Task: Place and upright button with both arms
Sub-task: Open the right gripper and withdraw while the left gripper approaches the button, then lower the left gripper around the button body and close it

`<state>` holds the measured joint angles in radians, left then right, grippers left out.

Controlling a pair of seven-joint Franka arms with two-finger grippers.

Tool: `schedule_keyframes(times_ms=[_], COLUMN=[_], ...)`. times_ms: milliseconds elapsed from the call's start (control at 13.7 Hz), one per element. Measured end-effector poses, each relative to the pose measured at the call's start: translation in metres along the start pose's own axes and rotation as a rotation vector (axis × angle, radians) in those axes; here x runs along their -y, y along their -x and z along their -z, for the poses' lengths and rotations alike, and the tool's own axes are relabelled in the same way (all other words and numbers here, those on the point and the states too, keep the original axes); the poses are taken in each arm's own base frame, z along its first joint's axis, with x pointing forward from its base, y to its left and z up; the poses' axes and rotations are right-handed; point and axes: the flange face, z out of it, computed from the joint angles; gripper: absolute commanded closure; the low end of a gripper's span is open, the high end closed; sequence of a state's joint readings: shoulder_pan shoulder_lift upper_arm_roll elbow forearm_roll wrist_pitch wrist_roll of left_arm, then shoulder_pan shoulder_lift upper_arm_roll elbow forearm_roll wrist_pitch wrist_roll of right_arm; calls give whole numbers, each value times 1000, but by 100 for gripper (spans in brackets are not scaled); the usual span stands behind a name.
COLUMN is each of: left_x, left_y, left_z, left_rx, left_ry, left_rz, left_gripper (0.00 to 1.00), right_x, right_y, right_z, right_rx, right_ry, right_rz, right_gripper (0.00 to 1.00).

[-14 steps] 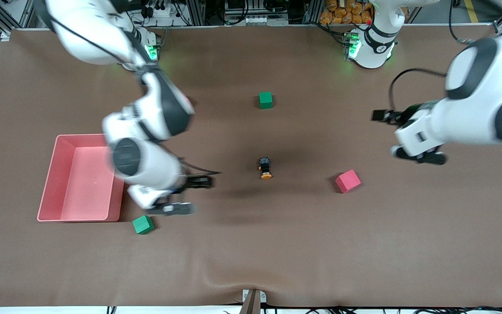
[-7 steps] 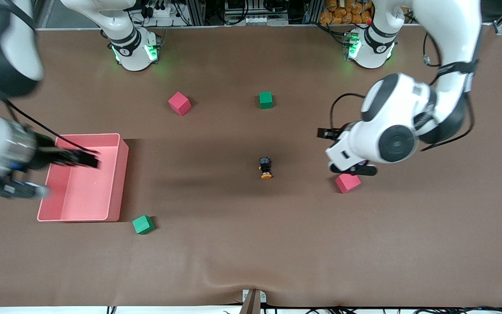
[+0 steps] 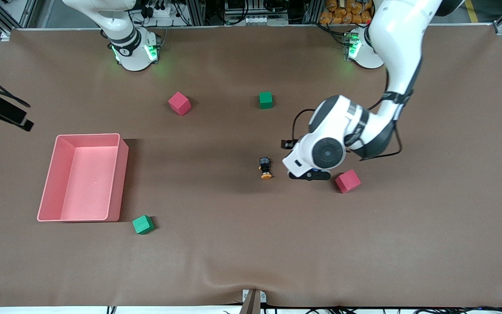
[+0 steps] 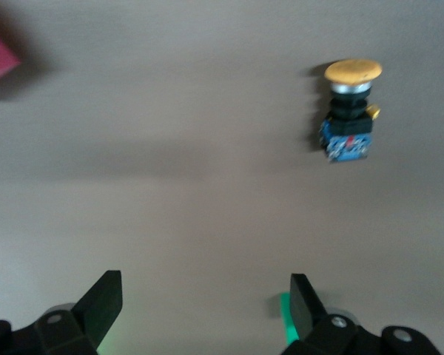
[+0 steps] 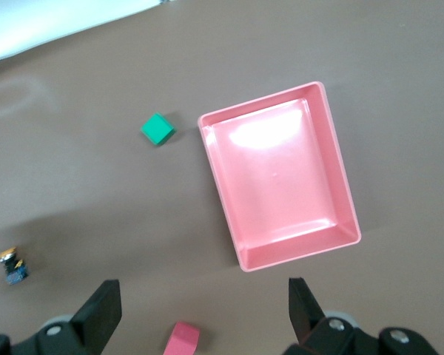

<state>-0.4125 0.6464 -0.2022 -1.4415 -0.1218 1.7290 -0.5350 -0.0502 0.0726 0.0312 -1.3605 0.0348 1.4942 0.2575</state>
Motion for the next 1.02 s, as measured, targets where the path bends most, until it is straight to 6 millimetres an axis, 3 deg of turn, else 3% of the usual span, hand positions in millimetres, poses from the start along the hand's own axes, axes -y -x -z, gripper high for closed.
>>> schedule_keyframes(times_ms=[146,293,659,1024], left_x=[-20,-37,-66,-77], left_y=[-3,-8,-29,-37], left_z=[-18,-31,-68,-97], left_rx=[-28,-74,-131,-128], left_ry=[13,42,100,103], left_rz=[38,73,151,155], left_gripper=[0,0,4,14], right_x=[-45,-71,-40,-40], right_y=[20,35,45,23], right_z=[-12,-18,-20,-6], right_rx=[-6,12,5,17], right_ry=[0,-8,-5,9], right_rz=[-22,-33,22,36], right_gripper=[0,0,0,0])
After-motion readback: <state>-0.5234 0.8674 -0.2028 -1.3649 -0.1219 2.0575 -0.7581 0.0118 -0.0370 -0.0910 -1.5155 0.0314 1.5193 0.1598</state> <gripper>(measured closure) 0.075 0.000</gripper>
